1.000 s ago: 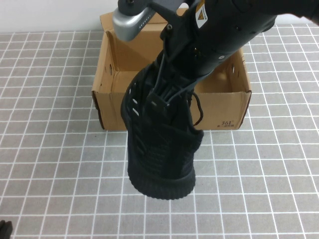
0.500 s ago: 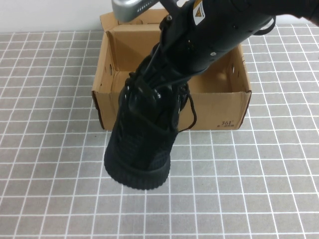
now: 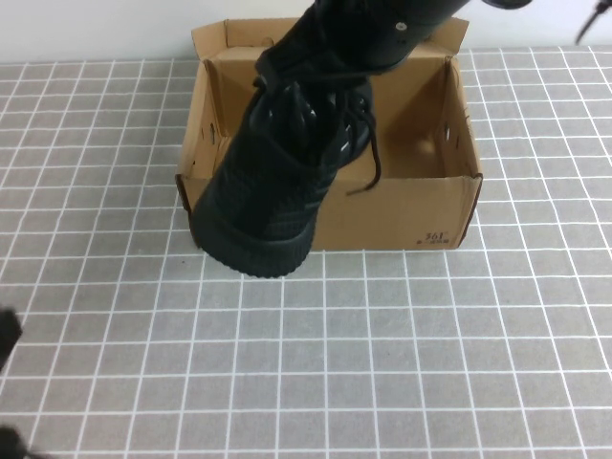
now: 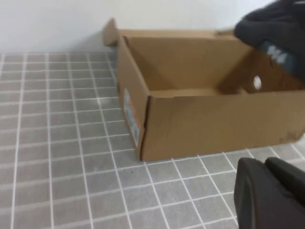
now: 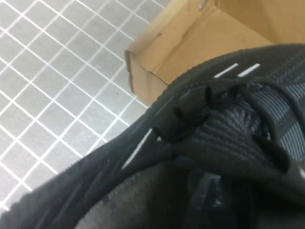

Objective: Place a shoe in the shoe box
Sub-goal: Hand over the shoe

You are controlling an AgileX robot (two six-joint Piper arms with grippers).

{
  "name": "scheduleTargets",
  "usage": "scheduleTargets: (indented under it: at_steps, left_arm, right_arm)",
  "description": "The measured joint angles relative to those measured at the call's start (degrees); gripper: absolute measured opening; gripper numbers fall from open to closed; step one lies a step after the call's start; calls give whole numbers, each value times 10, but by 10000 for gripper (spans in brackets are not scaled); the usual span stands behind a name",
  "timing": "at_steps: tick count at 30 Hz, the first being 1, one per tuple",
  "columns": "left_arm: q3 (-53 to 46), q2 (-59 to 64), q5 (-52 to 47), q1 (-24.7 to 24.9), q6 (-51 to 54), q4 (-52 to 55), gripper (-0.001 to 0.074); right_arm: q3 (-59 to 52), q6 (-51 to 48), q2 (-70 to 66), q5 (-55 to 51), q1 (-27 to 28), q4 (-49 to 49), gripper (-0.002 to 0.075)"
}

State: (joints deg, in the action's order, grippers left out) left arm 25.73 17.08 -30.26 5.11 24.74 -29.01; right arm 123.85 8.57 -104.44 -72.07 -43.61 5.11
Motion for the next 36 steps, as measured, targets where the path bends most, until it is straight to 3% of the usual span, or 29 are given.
scheduleTargets:
  at_steps: [5, 11, 16, 19, 30, 36]
  left_arm:
    - [78, 98, -28, 0, 136, -73, -1]
    - [133, 211, -88, 0, 360, -287, -1]
    - [154, 276, -90, 0, 455, -374, -1]
    - [176, 315, -89, 3, 478, -382, -1]
    - [294, 432, -45, 88, 503, -322, -1]
    - [381, 484, -63, 124, 404, -178, -1]
  right_arm:
    - [9, 9, -21, -11, 15, -6, 0]
    - [9, 29, -24, -5, 18, -6, -1]
    - [9, 31, -28, 3, 18, -6, -1]
    - [10, 31, -32, 13, 18, -6, 0]
    - [14, 31, -56, 36, 47, -18, -1]
    - [14, 31, -57, 36, 69, -19, 0]
